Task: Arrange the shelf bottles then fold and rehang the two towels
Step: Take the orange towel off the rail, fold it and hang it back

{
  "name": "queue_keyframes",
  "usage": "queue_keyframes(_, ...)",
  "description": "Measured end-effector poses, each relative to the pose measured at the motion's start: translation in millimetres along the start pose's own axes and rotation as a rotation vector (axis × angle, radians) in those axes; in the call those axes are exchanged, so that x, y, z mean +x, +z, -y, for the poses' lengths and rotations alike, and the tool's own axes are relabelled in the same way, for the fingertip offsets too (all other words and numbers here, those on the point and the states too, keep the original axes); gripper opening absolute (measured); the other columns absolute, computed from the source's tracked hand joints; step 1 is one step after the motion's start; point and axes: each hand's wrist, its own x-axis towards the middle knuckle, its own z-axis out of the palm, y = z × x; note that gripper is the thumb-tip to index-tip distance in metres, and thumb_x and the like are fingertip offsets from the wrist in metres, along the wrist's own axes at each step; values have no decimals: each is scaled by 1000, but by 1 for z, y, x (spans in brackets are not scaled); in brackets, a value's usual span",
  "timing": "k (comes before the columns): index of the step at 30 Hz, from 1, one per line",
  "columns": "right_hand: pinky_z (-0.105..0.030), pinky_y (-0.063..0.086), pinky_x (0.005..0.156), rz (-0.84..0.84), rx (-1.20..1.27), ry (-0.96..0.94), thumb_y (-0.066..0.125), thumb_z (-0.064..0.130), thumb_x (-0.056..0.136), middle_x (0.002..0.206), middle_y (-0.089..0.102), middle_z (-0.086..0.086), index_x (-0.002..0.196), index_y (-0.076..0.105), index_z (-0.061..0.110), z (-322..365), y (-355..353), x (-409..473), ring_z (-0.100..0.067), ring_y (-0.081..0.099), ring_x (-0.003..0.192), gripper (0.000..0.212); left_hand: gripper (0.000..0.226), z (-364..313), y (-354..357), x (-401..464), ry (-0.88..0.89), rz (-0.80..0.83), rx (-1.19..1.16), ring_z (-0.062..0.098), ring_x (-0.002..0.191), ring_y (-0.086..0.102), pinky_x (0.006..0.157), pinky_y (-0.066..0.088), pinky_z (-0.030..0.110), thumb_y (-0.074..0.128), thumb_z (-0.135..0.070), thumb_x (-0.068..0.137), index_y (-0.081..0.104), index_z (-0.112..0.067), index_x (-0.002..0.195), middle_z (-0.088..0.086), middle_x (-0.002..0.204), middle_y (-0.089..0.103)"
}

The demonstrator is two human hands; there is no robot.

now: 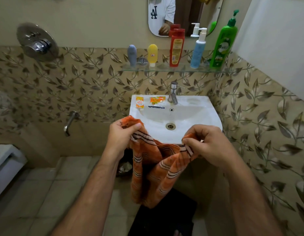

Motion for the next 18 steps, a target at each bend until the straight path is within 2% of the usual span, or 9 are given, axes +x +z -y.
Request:
queue_keyframes(2,-18,49,63,-2,-56,-35,74,18,84,74,70,12,75,72,27,9,2,1,1,64,74,13,9,2,2,0,-12,-13,-1,37,80,72,78,58,57,77,-5,79,75,-13,79,12,80,74)
queue_keyframes(5,-20,52,68,145,-57,-51,72,18,87,78,71,7,80,72,24,21,13,2,-4,65,78,9,8,3,11,-4,36,-6,76,20,69,72,63,58,35,73,-6,83,73,-14,83,3,75,74)
queue_keyframes(7,-19,52,67,196,32,-34,68,14,91,80,71,-1,82,73,18,23,9,0,-6,66,75,10,7,0,5,0,57,-98,78,15,68,70,56,55,26,71,-7,86,70,-14,87,1,78,73)
queue_keyframes(10,-22,53,67,99,145,2,64,11,93,79,71,-2,83,72,16,18,-6,0,-9,67,73,14,9,-5,-16,11,72,-234,34,16,68,66,54,53,21,70,-5,85,67,-13,85,1,77,69)
queue_keyframes(12,-21,52,64,97,143,32,64,12,93,76,71,2,83,72,16,17,-5,3,-7,67,71,14,10,-5,-12,8,70,-155,54,15,67,68,59,54,23,70,-5,84,68,-15,82,0,73,71)
queue_keyframes(14,-20,51,65,161,122,39,66,13,92,75,71,3,82,73,15,21,8,8,-7,66,70,12,8,-4,4,-3,55,2,75,15,69,70,64,56,27,71,-6,83,71,-14,83,1,74,74)
queue_keyframes(18,-27,57,68,152,143,81,74,16,87,77,74,-1,81,75,15,26,38,15,-10,71,73,6,4,2,27,-19,31,226,17,25,81,70,78,56,39,72,-5,83,75,-8,85,13,84,75)
